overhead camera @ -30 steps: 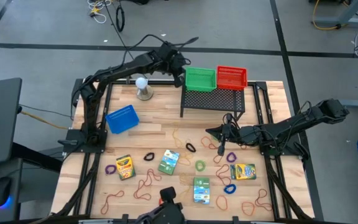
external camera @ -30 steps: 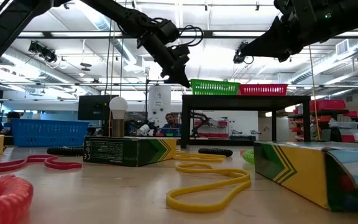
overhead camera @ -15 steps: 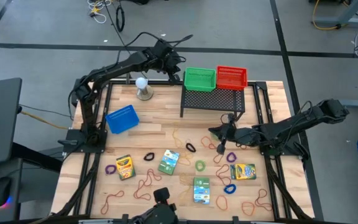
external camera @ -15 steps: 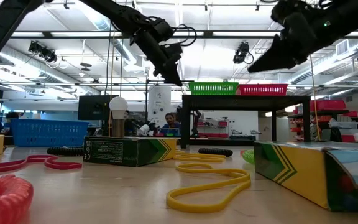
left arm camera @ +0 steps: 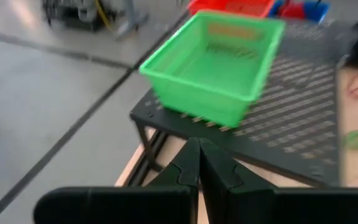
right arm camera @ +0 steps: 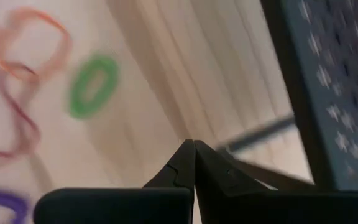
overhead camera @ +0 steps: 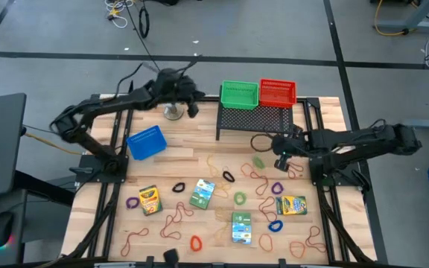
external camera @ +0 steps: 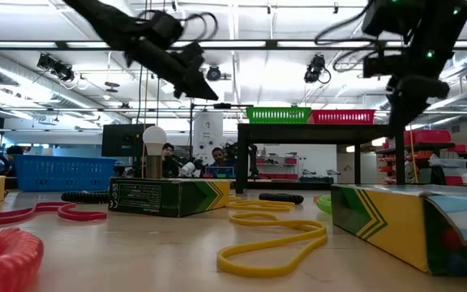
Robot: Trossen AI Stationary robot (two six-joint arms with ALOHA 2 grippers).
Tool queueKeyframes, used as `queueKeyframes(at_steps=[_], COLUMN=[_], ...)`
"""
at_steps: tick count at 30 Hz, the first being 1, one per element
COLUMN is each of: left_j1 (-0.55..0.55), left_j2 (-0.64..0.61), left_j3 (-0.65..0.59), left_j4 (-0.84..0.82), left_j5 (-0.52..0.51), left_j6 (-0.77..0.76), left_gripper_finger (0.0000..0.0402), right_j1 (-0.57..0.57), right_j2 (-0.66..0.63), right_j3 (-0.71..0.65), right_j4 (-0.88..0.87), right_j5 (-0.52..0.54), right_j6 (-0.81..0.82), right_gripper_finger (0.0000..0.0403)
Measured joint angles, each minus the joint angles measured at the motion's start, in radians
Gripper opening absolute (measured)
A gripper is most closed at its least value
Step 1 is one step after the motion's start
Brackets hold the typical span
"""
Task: Pick & Place Office Desk Supplies
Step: Adjust the black shelf, then put the blue bin on the shelf
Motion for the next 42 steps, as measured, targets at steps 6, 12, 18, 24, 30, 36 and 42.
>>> queueKeyframes(at_steps=[6,12,18,24,30,36,42], left_j1=[-0.050,-0.097,-0.128,-0.151,-0.169,-0.211,-0.299], left_j2=[-0.117,-0.142,-0.142,-0.142,-0.142,-0.142,-0.149], left_j3=[-0.211,-0.281,-0.292,-0.292,-0.292,-0.292,-0.292], left_j4=[0.209,0.247,0.249,0.249,0.248,0.220,0.083], left_j5=[0.001,-0.002,-0.003,-0.003,-0.005,-0.007,-0.074], left_j6=[-0.004,0.002,0.014,0.013,-0.004,-0.035,-0.040], left_gripper_finger=[0.0007,0.0007,0.0007,0.0007,0.0007,0.0007,0.0007], right_j1=[-0.106,-0.192,-0.251,-0.284,-0.289,-0.237,-0.096], right_j2=[-0.005,-0.005,-0.005,-0.005,-0.005,-0.019,-0.062], right_j3=[0.009,0.009,0.009,0.009,0.009,0.009,0.009], right_j4=[0.008,0.014,0.025,0.043,0.050,0.042,0.018], right_j5=[-0.016,-0.015,-0.016,-0.011,-0.008,-0.030,-0.048], right_j6=[-0.080,-0.110,-0.132,-0.134,-0.139,-0.101,0.023], right_gripper_finger=[0.0005,0.0005,0.0005,0.0005,0.0005,0.0005,0.0014])
